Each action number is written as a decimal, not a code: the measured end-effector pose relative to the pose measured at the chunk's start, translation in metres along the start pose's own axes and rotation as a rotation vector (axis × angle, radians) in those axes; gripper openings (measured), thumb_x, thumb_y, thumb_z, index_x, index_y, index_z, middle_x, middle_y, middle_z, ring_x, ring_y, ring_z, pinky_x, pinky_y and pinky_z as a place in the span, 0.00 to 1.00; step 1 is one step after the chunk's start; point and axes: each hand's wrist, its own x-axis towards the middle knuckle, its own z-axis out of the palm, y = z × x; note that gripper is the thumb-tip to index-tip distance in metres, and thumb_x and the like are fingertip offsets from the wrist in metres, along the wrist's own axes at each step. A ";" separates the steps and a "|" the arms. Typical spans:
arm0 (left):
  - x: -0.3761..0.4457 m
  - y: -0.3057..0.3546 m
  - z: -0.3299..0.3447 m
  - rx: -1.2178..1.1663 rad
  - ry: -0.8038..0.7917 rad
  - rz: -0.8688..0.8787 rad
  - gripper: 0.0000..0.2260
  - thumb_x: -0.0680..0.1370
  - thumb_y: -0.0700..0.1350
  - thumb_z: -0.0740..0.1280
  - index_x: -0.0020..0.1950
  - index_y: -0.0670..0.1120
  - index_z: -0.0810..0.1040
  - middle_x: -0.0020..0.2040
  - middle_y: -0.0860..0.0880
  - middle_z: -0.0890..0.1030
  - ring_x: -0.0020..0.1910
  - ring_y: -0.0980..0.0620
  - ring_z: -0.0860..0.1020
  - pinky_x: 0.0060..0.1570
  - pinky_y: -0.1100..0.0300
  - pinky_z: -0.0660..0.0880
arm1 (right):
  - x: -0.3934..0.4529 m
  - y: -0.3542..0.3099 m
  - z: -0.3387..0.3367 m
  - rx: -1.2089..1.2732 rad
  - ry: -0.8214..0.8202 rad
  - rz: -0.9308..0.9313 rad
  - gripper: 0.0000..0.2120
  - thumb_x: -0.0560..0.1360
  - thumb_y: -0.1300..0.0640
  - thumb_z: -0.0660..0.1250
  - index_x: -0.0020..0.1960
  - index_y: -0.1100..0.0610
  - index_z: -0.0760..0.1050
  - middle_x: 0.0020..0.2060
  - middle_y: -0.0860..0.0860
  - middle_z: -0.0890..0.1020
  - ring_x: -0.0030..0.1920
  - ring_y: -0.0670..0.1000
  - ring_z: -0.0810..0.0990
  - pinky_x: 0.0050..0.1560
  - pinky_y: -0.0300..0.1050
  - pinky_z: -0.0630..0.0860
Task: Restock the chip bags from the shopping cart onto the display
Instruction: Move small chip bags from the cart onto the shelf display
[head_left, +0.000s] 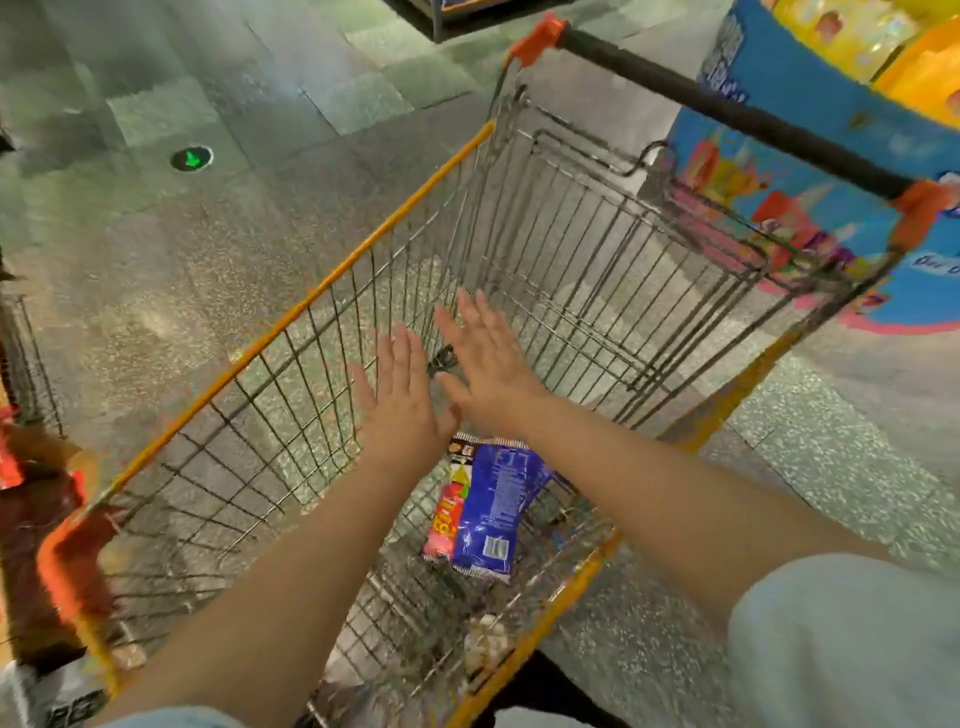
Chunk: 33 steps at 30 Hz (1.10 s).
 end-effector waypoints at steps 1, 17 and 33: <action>0.004 -0.002 0.012 -0.008 -0.013 0.015 0.38 0.76 0.56 0.59 0.73 0.39 0.40 0.75 0.44 0.40 0.75 0.47 0.40 0.67 0.51 0.25 | 0.006 0.005 0.008 -0.038 0.004 0.017 0.33 0.82 0.47 0.52 0.74 0.51 0.31 0.76 0.57 0.36 0.75 0.54 0.32 0.74 0.51 0.32; -0.041 -0.074 0.181 0.087 -0.357 0.212 0.42 0.76 0.50 0.59 0.74 0.37 0.31 0.73 0.37 0.30 0.70 0.45 0.26 0.72 0.45 0.33 | 0.022 0.031 0.081 -0.141 -0.004 0.357 0.34 0.82 0.45 0.50 0.75 0.49 0.29 0.75 0.56 0.33 0.74 0.54 0.30 0.69 0.49 0.28; -0.074 -0.090 0.267 -0.140 -0.637 0.093 0.27 0.79 0.52 0.62 0.76 0.53 0.58 0.79 0.48 0.48 0.77 0.47 0.45 0.75 0.46 0.45 | 0.027 0.036 0.071 -0.203 -0.036 0.365 0.33 0.81 0.41 0.48 0.75 0.47 0.29 0.76 0.57 0.35 0.74 0.55 0.30 0.74 0.56 0.34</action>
